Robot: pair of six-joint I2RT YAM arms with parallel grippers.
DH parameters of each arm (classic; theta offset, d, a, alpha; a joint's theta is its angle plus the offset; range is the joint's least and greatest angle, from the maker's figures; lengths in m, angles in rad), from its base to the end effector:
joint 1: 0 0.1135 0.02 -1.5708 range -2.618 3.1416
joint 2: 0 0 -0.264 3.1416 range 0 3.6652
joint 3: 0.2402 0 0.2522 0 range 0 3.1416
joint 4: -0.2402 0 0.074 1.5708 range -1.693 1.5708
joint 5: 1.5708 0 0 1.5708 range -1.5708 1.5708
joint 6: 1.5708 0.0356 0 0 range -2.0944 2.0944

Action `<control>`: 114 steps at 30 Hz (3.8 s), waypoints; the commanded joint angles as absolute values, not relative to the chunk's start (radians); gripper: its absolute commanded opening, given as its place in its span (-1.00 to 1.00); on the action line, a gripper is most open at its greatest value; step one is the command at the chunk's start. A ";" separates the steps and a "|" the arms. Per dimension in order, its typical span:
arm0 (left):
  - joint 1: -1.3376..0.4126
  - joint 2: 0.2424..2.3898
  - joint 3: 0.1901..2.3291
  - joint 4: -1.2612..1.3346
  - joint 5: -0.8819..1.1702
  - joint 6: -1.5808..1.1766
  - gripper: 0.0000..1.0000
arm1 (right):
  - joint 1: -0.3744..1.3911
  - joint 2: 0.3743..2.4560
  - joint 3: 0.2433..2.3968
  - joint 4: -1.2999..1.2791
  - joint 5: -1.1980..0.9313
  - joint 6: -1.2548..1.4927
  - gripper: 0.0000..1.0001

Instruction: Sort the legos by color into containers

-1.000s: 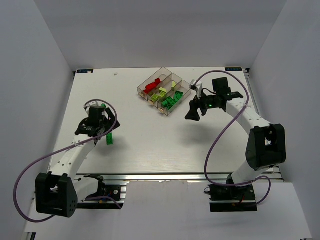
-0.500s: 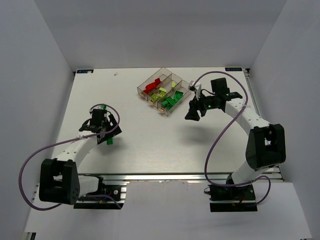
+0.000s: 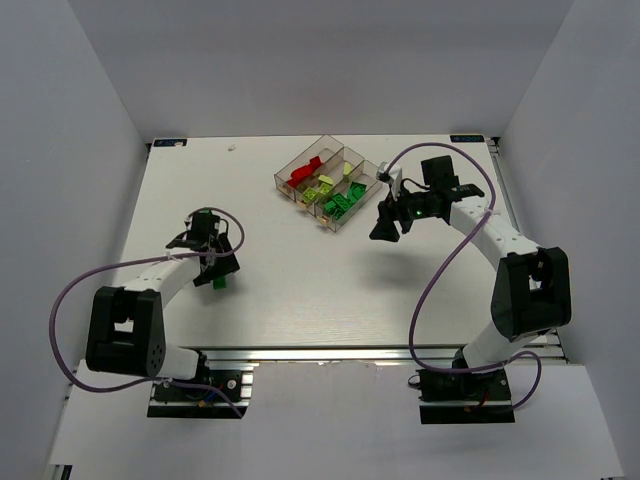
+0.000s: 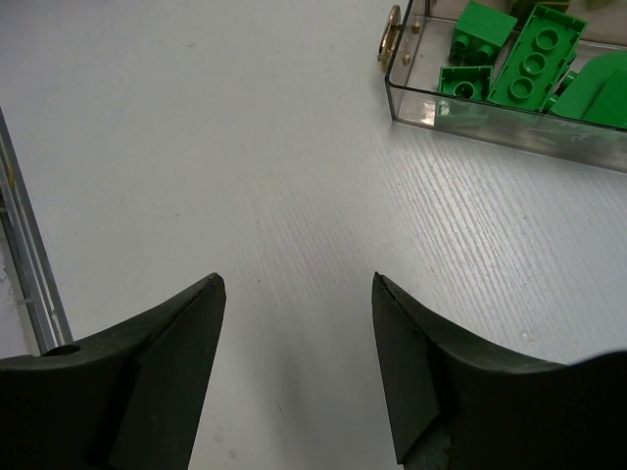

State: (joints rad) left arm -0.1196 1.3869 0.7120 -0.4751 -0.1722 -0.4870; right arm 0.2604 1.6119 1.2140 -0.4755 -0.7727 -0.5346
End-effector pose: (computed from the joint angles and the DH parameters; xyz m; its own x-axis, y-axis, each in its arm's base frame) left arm 0.2440 -0.0232 0.1673 -0.8234 -0.3654 -0.4342 -0.3816 0.9228 -0.0529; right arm 0.3258 0.1125 0.2614 -0.3227 -0.4635 -0.8252 -0.9088 0.3955 0.1332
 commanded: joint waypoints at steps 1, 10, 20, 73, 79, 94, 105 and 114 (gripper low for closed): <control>-0.114 1.410 0.765 -0.492 -0.212 -0.443 0.54 | 0.264 1.617 1.227 -0.480 -0.782 -0.541 0.33; -0.114 1.502 0.784 -0.488 -0.190 -0.396 0.28 | 0.265 1.614 1.221 -0.480 -0.778 -0.541 0.33; -0.114 1.508 0.761 -0.462 -0.126 -0.411 -0.49 | 0.265 1.612 1.218 -0.479 -0.775 -0.543 0.33; -0.519 2.126 1.841 -0.333 0.140 -0.423 0.45 | 0.232 1.559 1.180 -0.411 -0.753 -0.494 0.04; -0.459 1.909 1.645 -0.316 0.009 -0.514 -0.33 | 0.232 1.555 1.173 -0.410 -0.750 -0.495 0.05; -0.126 1.736 1.345 -0.660 -0.302 -0.464 0.88 | 0.232 1.594 1.200 -0.390 -0.773 -0.462 0.05; -0.002 1.985 1.525 -0.709 -0.284 -0.371 0.94 | 0.232 1.589 1.201 -0.399 -0.759 -0.471 0.06; 0.044 2.095 1.601 -0.684 -0.212 -0.442 0.86 | 0.232 1.608 1.227 -0.413 -0.752 -0.476 0.06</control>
State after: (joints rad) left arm 0.0151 2.0998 1.5707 -0.6983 -0.2440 -0.4068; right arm 0.2359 1.5990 1.1835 -0.4156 -0.7460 -0.4747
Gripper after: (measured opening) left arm 0.939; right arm 0.529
